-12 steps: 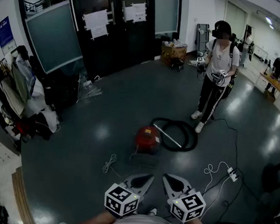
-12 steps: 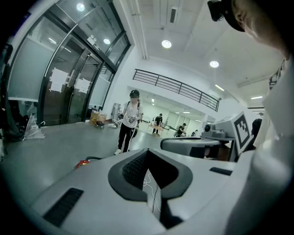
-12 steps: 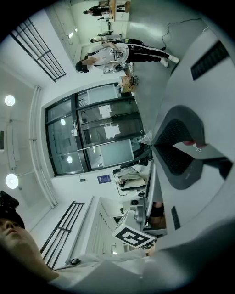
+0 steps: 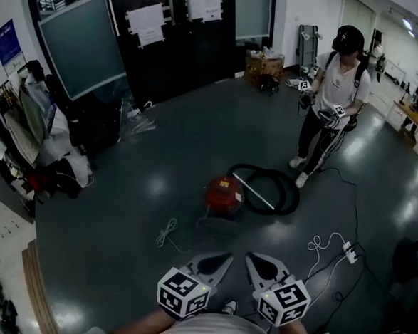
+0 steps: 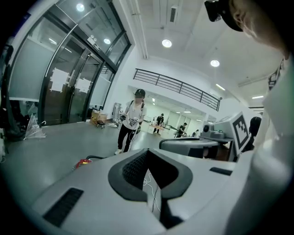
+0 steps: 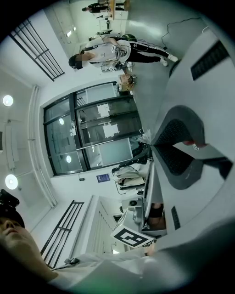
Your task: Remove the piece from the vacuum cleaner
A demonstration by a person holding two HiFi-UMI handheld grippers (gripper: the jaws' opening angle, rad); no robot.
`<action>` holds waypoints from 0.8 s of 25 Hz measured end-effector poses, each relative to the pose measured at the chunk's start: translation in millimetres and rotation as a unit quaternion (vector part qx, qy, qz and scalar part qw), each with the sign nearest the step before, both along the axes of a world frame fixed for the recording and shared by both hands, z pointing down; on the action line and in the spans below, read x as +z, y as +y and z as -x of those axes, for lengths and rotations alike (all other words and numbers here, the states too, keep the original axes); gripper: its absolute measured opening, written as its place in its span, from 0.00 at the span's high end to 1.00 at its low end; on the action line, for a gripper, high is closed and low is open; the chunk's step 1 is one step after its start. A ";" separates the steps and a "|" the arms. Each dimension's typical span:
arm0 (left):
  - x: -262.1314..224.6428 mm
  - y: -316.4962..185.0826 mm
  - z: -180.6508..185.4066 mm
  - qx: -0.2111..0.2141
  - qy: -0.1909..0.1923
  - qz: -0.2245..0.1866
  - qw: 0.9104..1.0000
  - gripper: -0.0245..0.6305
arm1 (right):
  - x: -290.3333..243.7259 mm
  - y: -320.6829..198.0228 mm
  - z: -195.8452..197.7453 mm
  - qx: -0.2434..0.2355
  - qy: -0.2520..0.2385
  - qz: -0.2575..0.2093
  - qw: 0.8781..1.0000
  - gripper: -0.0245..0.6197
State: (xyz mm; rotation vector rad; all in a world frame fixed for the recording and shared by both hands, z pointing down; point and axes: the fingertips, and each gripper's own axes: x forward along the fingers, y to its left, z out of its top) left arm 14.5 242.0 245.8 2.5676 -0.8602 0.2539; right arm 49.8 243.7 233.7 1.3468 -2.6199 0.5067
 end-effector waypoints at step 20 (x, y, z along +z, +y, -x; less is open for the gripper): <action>21.3 1.4 -3.3 -0.041 -0.026 0.013 0.999 0.95 | 20.7 -3.3 -12.7 -0.044 -0.047 0.017 0.998 0.94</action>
